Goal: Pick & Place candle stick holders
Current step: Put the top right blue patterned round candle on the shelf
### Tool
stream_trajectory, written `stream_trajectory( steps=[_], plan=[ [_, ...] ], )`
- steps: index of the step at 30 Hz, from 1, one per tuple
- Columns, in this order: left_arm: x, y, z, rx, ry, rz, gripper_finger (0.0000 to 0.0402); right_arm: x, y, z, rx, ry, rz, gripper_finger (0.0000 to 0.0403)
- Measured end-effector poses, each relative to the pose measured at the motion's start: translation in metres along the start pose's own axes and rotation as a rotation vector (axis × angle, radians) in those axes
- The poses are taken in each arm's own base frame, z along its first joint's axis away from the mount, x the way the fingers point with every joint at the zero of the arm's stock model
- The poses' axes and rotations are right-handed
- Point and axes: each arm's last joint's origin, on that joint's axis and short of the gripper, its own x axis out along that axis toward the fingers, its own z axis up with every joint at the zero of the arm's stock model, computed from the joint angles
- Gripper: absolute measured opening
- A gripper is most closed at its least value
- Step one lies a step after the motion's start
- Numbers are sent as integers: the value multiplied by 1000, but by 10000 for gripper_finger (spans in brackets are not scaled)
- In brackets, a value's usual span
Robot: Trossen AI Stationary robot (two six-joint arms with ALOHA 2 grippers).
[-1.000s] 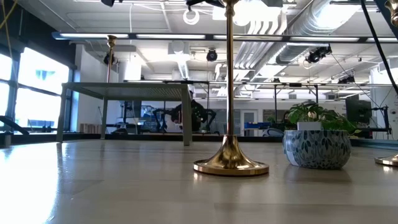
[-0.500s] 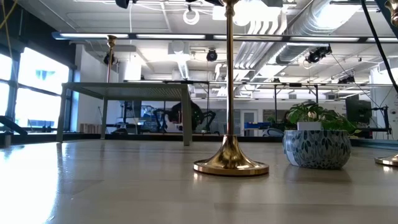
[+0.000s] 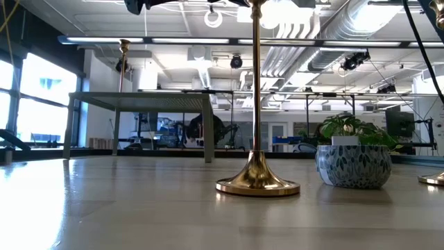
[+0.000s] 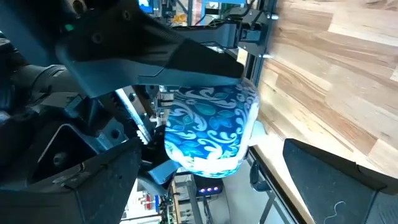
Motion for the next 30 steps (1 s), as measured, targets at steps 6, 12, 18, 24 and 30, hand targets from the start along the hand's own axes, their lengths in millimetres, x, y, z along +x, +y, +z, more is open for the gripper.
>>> stream_trajectory(
  steps=[6,12,18,24,30],
  plan=[
    [0,0,0,0,-7,-1,385,0,0,0,3,2,5,298],
    [0,0,0,-5,-8,-1,385,0,0,0,11,3,5,298],
    [0,0,0,-10,-9,0,385,0,0,0,12,2,4,298],
    [0,0,0,-31,-10,2,386,0,0,0,19,1,2,298],
    [0,1,2,-31,-81,-1,386,0,0,0,20,1,2,298]
  ],
)
